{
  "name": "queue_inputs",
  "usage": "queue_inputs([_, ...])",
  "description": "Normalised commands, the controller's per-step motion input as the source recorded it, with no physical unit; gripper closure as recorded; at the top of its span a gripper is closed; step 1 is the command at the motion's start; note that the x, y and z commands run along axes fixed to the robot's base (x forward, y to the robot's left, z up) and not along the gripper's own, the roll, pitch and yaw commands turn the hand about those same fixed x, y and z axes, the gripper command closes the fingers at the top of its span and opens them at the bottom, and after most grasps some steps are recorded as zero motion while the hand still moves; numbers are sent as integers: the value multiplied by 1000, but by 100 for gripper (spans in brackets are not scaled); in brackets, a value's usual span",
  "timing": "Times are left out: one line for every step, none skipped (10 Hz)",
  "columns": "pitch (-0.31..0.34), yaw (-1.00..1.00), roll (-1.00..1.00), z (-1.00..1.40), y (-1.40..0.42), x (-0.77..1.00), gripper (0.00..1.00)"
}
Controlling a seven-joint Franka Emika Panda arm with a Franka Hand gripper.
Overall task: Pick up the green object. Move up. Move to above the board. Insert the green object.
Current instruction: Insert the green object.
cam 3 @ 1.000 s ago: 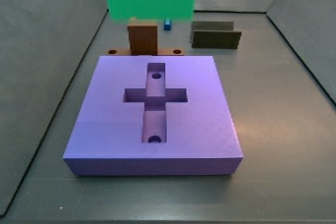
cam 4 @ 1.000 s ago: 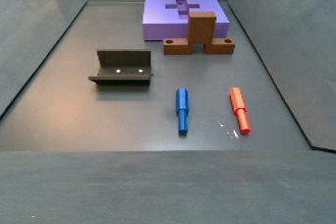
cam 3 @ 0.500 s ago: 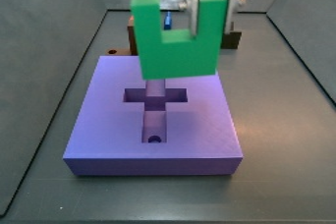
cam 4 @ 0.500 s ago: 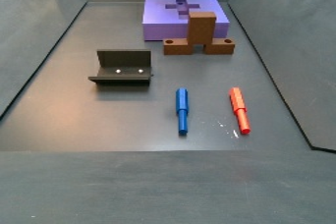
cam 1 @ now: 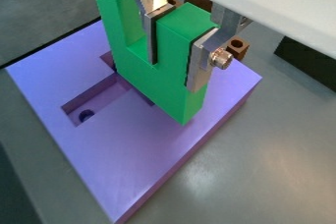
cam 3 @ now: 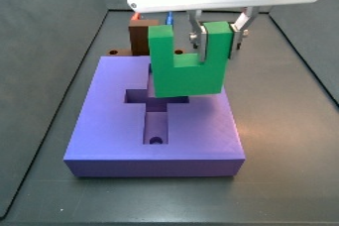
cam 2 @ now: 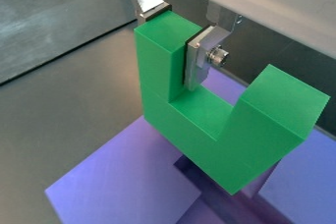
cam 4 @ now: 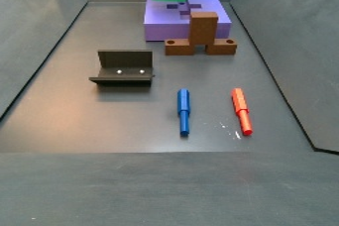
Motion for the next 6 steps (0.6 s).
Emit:
queue_inputs([0,0,-76,0,289,-274,100])
queue_inputs([-93,11,-100,-311,97,-257,100])
queue_inputs([-67,26,-64,-269,0,-283,100])
queue_inputs([-67,0,-74,-183,-29,-294,100])
queue_inputs([-51,0,-101,-109,-103,-146,100])
queue_inputs([-40,0,-131,0,-49,-203,100])
